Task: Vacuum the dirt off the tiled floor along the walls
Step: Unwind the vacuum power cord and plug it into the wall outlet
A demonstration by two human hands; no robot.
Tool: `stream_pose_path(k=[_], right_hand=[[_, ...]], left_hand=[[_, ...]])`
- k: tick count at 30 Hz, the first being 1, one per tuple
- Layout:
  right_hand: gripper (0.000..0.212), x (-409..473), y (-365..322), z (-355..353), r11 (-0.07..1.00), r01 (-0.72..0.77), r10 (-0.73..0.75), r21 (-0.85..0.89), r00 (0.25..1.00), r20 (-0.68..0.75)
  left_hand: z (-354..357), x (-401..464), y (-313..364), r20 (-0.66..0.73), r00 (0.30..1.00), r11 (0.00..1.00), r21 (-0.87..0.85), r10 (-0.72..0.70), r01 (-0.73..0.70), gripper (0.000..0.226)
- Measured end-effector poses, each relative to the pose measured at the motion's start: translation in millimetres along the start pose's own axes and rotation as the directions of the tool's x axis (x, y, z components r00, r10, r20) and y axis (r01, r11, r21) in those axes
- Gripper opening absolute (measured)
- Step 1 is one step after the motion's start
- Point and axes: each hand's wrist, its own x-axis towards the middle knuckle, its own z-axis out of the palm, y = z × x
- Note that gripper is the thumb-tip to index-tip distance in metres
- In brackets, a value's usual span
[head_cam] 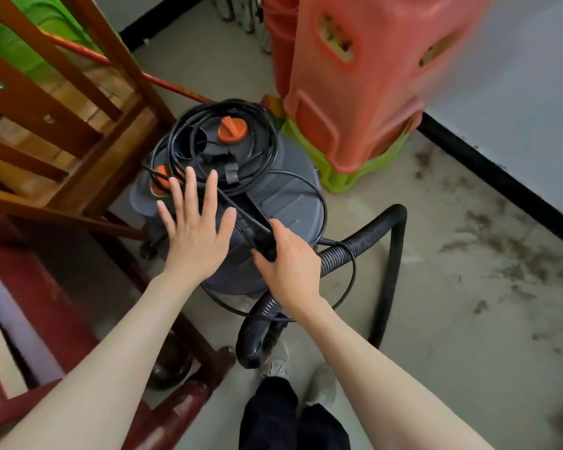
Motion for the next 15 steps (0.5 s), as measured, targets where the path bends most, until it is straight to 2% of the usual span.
stream_pose_path(k=[11, 15], right_hand=[[0.041, -66, 47, -30, 0.997, -0.034, 0.033, -0.076, 0.999, -0.022], [0.048, -93, 58, -41, 0.996, -0.093, 0.093, -0.010, 0.995, -0.023]], left_hand=[[22, -53, 48, 0.061, 0.993, 0.995, 0.011, 0.103, -0.104, 0.066], [32, -72, 65, 0.061, 0.990, 0.992, -0.019, 0.130, -0.129, 0.066]])
